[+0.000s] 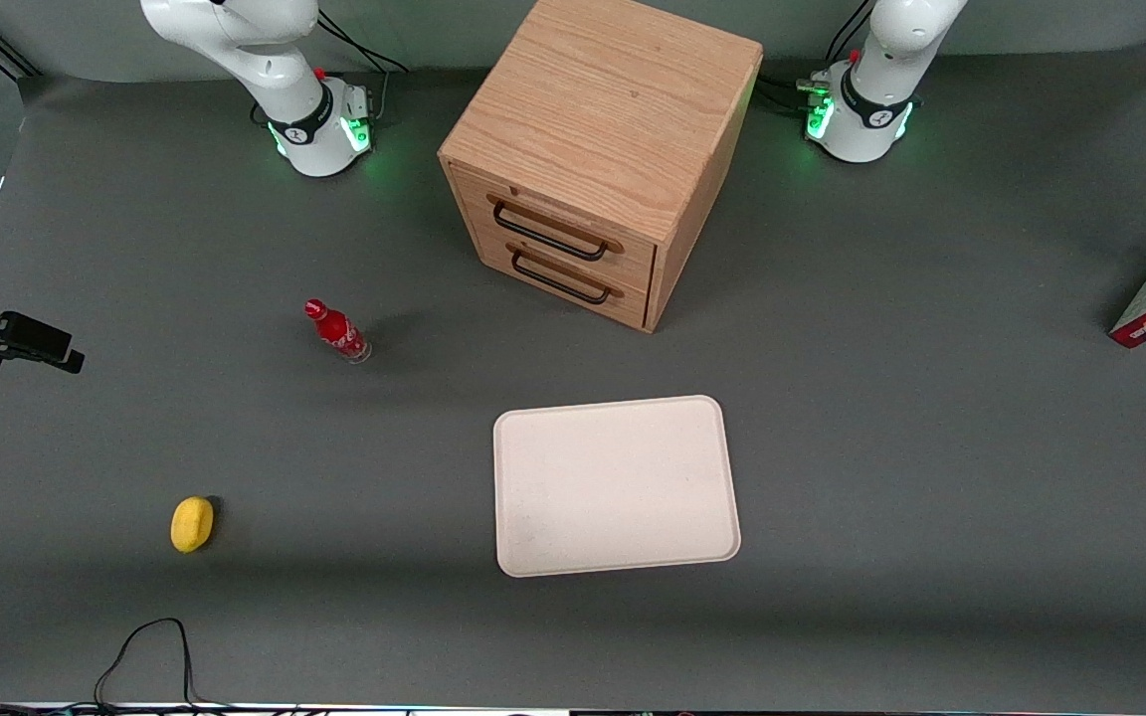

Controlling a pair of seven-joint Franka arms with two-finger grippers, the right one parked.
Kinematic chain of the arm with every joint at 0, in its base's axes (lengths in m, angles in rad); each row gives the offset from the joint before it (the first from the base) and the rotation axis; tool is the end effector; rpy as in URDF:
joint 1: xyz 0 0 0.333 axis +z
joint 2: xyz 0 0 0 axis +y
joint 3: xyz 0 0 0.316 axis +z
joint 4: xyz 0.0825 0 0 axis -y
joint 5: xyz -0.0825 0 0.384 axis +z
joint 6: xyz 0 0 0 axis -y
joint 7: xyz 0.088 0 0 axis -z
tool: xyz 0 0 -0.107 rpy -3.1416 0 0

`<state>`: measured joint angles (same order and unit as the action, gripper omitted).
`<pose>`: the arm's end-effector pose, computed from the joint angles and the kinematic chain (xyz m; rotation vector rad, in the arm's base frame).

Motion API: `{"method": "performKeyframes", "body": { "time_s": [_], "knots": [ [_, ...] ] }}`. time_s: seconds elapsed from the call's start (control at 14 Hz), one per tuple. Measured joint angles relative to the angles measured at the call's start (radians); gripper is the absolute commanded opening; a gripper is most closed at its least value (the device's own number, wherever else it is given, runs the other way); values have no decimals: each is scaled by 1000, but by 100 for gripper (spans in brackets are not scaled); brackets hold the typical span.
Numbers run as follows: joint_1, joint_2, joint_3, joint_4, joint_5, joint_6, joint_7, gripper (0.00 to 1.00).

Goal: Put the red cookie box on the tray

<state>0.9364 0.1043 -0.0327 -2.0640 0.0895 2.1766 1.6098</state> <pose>0.3484 0.4483 0.3847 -2.8903 1.1487 0.1001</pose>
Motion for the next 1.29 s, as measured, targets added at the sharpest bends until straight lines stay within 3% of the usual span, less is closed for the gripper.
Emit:
{"method": "performKeyframes", "body": {
  "time_s": [0.57,1.0,1.29],
  "knots": [
    [-1,168,-7,-31,-2,178,1,100],
    [-20,211,-13,-31,-2,230,1,99],
    [-21,222,-13,-31,-2,240,1,74]
  ]
}}
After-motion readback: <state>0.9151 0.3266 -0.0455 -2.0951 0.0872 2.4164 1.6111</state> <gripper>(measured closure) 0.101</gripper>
